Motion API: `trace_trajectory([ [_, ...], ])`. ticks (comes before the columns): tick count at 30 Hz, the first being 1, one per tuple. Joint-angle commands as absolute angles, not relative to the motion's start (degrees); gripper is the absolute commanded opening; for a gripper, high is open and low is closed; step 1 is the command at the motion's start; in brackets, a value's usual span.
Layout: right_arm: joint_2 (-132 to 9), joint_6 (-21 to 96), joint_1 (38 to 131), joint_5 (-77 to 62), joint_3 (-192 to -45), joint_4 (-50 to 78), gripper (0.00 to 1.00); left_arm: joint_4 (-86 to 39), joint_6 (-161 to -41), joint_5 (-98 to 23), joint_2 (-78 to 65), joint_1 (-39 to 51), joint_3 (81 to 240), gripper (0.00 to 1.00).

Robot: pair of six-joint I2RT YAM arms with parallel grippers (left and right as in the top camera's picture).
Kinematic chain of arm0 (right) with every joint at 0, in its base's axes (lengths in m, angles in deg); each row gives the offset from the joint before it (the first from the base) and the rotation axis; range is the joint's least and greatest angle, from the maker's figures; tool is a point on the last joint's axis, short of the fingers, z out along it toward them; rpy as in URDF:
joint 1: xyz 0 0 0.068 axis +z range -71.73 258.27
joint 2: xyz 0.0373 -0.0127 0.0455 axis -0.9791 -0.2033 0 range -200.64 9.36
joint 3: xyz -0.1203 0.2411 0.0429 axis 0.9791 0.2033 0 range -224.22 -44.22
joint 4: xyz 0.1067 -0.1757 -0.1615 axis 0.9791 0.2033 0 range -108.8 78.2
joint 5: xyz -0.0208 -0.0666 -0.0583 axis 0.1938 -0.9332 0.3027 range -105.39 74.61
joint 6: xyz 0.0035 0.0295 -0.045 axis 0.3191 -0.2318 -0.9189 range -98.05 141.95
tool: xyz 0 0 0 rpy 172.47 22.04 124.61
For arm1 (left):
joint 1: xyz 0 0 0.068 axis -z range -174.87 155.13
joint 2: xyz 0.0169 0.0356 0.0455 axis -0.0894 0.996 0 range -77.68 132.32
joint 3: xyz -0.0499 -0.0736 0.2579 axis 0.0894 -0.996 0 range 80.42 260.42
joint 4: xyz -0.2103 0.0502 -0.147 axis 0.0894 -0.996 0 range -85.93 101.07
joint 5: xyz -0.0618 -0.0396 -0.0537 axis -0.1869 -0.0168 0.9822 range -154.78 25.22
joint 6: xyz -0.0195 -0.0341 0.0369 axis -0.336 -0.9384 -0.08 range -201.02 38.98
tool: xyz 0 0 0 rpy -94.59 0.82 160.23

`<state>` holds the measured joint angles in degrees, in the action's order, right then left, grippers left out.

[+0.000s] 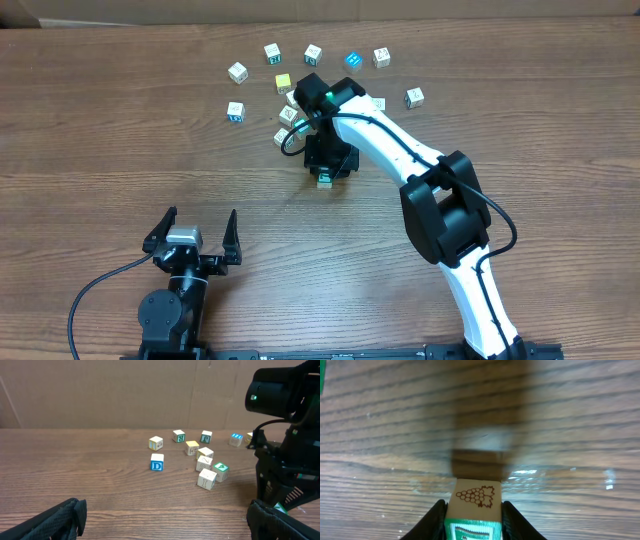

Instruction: Form a circle

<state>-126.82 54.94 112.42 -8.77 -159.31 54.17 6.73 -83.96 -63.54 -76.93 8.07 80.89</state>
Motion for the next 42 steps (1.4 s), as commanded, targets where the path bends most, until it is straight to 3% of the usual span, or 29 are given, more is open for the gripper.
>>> trace_trajectory([
  [1,-127.28,54.98,113.21,-7.81,-159.05,53.93,0.32,6.63,-83.11,-63.70,-77.41,7.67,80.70,1.00],
  [13,-127.28,54.98,113.19,-8.73,-159.03,53.47,0.52,6.63,-83.11,-63.70,-77.41,7.67,80.70,1.00],
  [21,-127.28,54.98,113.14,-9.54,-159.03,53.08,0.58,6.63,-83.11,-63.70,-77.41,7.67,80.70,1.00],
  [26,-127.28,54.98,113.14,-9.56,-159.05,53.05,0.57,6.63,-83.11,-63.70,-77.41,7.67,80.70,1.00],
  [36,-127.28,54.98,113.14,-9.98,-159.03,52.66,0.36,6.63,-83.11,-63.70,-77.41,7.67,80.70,1.00],
  [41,-127.28,54.98,113.14,-9.95,-159.03,52.66,0.35,6.63,-83.11,-63.70,-77.41,7.67,80.70,1.00],
  [42,-127.28,54.98,113.14,-9.95,-159.03,52.68,0.40,6.63,-83.11,-63.70,-77.41,7.67,80.70,0.99],
])
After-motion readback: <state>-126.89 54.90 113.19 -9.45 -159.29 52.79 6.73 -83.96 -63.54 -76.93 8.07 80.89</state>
